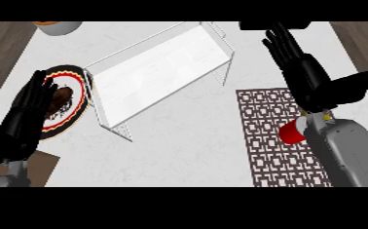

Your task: Pick the can from the placemat and place it in the tiered shelf

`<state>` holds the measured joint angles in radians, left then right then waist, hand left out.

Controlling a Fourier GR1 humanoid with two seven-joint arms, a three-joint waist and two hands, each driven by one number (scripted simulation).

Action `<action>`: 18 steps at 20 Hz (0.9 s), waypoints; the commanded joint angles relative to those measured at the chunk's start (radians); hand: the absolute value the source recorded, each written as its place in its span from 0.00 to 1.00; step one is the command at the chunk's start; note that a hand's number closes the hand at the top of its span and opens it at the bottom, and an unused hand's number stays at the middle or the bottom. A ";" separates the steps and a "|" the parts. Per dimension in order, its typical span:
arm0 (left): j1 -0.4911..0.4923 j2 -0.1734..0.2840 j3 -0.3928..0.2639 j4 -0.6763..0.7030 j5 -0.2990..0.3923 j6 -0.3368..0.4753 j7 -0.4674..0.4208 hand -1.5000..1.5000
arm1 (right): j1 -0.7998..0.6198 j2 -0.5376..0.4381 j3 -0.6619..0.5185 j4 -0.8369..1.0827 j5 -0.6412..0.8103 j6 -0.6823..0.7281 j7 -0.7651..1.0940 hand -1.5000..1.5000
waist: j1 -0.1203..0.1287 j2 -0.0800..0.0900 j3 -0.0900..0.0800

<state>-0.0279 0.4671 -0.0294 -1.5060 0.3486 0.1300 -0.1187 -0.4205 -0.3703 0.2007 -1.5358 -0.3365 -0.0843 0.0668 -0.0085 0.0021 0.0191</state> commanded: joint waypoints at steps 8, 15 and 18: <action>0.137 0.020 -0.076 0.070 -0.069 0.003 0.079 0.50 | 0.430 -0.302 -0.266 0.288 0.314 -0.485 0.252 1.00 | -0.216 0.017 -0.034; 0.073 -0.055 -0.218 0.097 -0.159 -0.002 0.128 0.50 | 0.692 -0.035 -0.280 -0.141 0.286 -0.737 0.150 0.00 | -0.059 -0.010 -0.022; 0.032 -0.077 -0.242 0.104 -0.189 -0.007 0.145 0.50 | 0.800 -0.043 -0.236 -0.277 0.333 -0.724 0.163 0.00 | -0.024 -0.006 -0.021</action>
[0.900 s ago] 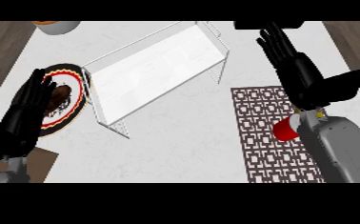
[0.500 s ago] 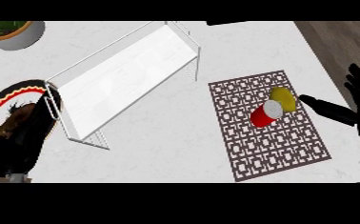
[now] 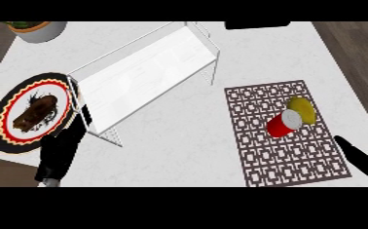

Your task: Pick the can from the placemat and place it in the tiered shelf

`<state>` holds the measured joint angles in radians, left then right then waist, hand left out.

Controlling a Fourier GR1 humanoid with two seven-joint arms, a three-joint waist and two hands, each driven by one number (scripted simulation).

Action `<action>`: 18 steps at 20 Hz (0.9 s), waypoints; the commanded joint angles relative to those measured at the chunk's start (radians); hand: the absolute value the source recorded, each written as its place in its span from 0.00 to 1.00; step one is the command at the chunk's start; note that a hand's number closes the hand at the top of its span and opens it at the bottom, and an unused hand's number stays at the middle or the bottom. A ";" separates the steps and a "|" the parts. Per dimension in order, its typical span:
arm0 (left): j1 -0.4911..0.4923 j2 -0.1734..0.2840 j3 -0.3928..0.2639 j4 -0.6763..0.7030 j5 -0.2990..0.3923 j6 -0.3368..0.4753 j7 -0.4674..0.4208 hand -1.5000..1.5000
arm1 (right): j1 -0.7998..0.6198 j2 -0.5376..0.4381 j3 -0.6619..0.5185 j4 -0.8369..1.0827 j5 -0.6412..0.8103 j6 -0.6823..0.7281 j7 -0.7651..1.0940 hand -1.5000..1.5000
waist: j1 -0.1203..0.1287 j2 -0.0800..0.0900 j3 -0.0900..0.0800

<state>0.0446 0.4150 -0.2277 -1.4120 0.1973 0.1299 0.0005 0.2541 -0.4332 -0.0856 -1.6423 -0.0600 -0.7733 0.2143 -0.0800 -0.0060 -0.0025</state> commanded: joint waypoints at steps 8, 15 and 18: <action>-0.076 -0.051 -0.067 -0.008 -0.060 -0.007 0.045 0.50 | 0.106 -0.206 0.224 -0.330 0.212 0.094 0.595 0.00 | 0.100 0.014 -0.005; -0.110 -0.038 -0.057 0.012 -0.048 -0.041 0.056 0.50 | 0.087 -0.489 0.216 -0.237 0.377 0.326 0.969 0.00 | 0.142 0.029 -0.009; -0.134 -0.071 -0.093 0.016 -0.080 -0.023 0.074 0.50 | -0.041 -0.509 0.255 -0.237 0.416 0.411 1.150 0.00 | 0.159 0.027 -0.005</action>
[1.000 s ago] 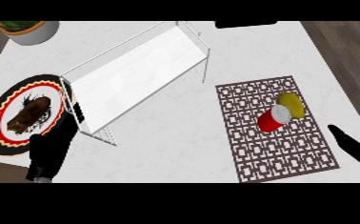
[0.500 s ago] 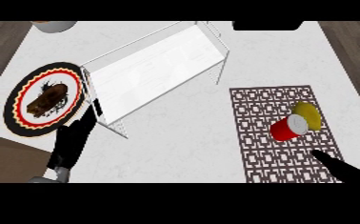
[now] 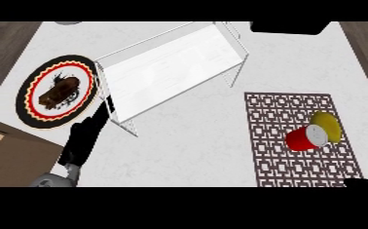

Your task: Pick the can from the placemat and place it in the tiered shelf

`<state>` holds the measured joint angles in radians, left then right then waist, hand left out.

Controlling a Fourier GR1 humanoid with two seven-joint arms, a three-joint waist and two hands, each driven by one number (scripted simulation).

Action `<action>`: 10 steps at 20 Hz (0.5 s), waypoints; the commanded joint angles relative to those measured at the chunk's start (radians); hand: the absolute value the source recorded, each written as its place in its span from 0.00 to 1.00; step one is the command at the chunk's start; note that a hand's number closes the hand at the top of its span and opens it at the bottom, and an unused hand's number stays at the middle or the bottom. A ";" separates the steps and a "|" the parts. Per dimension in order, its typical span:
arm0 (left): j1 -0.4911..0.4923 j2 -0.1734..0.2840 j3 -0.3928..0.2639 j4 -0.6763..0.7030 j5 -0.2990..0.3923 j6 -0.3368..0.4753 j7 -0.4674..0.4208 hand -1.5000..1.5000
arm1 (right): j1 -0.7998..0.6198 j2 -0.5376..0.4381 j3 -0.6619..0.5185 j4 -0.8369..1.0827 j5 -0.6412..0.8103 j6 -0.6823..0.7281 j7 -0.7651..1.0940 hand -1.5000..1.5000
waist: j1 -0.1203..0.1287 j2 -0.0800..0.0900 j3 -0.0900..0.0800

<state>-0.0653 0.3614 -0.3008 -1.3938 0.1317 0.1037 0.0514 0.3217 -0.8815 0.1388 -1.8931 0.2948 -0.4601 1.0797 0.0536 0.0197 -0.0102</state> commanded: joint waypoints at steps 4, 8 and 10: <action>-0.025 -0.031 -0.012 0.047 -0.009 -0.016 -0.017 0.50 | -0.268 -0.010 0.105 0.013 0.044 0.202 0.403 0.00 | 0.020 -0.004 0.005; -0.020 -0.007 0.009 0.053 -0.002 -0.033 -0.023 0.50 | -0.382 0.083 0.143 0.141 0.008 0.243 0.407 0.00 | 0.019 -0.006 0.006; -0.023 -0.013 0.002 0.049 -0.009 -0.030 -0.016 0.50 | -0.390 0.127 0.153 0.157 0.014 0.242 0.407 0.00 | 0.007 -0.009 0.004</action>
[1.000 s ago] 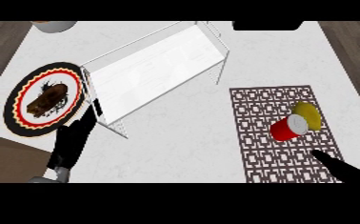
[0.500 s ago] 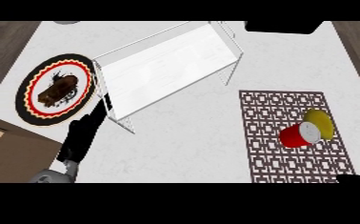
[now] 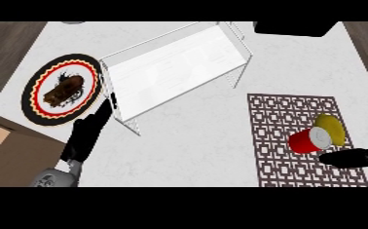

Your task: Pick the can from the placemat and place it in the tiered shelf

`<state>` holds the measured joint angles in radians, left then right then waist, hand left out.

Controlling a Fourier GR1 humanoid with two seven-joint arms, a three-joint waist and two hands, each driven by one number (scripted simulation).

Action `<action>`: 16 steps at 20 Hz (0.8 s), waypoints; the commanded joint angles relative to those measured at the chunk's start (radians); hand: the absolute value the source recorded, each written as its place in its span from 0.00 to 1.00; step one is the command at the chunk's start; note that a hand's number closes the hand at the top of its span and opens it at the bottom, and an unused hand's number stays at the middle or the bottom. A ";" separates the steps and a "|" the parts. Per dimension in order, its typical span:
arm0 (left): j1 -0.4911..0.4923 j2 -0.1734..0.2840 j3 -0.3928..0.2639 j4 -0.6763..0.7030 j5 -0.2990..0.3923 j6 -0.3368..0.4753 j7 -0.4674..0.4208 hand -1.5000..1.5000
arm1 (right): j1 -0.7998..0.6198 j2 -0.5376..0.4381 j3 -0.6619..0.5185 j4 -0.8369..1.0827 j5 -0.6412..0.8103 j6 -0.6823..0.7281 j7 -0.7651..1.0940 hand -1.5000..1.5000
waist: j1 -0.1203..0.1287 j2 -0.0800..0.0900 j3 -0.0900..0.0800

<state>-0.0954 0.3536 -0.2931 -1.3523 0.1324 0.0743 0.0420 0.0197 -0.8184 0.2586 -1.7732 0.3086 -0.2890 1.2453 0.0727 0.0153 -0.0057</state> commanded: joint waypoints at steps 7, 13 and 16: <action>0.014 -0.004 0.012 0.007 -0.009 0.004 -0.014 0.50 | -0.207 0.183 0.056 0.241 0.044 0.110 0.242 0.00 | -0.025 -0.008 0.000; 0.048 -0.010 0.021 0.000 -0.002 0.012 -0.010 0.50 | -0.248 0.204 0.037 0.346 0.125 0.153 0.242 0.00 | -0.037 -0.015 -0.001; 0.033 0.001 0.036 0.026 -0.015 0.017 -0.021 0.50 | -0.277 0.235 0.038 0.371 0.154 0.195 0.242 0.00 | -0.048 -0.015 -0.001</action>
<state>-0.0733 0.3440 -0.2693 -1.3337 0.1245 0.0861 0.0314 -0.1971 -0.6119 0.2963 -1.4609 0.4168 -0.1796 1.2531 0.0319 -0.0049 -0.0154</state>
